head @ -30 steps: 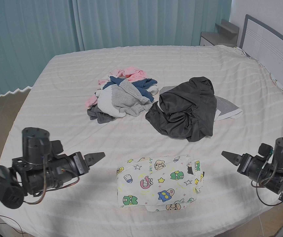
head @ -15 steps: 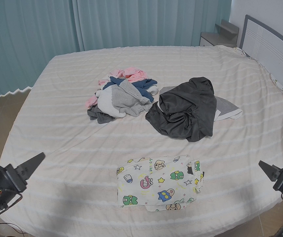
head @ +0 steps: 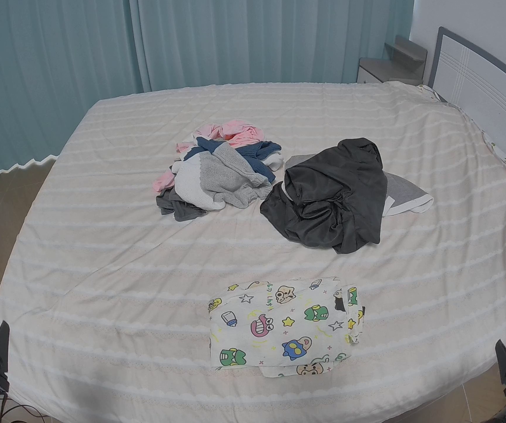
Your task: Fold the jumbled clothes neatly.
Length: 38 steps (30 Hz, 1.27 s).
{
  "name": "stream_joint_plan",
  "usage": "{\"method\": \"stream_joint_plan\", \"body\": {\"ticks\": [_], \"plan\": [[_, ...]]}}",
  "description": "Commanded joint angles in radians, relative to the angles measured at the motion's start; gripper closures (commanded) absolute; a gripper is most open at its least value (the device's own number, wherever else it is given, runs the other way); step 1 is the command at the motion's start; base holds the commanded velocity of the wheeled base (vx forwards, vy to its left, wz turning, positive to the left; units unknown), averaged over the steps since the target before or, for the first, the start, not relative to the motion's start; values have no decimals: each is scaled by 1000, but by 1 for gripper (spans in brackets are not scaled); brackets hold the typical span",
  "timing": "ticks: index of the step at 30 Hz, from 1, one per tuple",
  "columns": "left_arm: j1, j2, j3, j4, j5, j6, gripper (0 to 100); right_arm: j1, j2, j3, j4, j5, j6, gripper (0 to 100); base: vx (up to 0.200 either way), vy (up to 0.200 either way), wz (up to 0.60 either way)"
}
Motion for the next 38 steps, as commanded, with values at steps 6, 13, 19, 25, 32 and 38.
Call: {"method": "stream_joint_plan", "body": {"ticks": [6,13,19,25,32,38], "plan": [[107,-195,93,67,6,384,0,-83,-220,18,131,234,-235,0,0,0,0],[112,-192,91,73,-101,331,0,-86,-232,18,129,246,-235,0,0,0,0],[112,-194,93,78,-269,162,0,-88,-232,18,132,246,-233,0,0,0,0],[112,-195,93,87,-356,337,0,-88,-232,18,132,240,-226,0,0,0,0],[126,-185,93,125,-451,355,0,-88,-232,18,134,234,-206,0,0,0,0],[294,-191,93,124,-451,355,0,-88,-232,18,136,231,-183,0,0,0,0]]}}
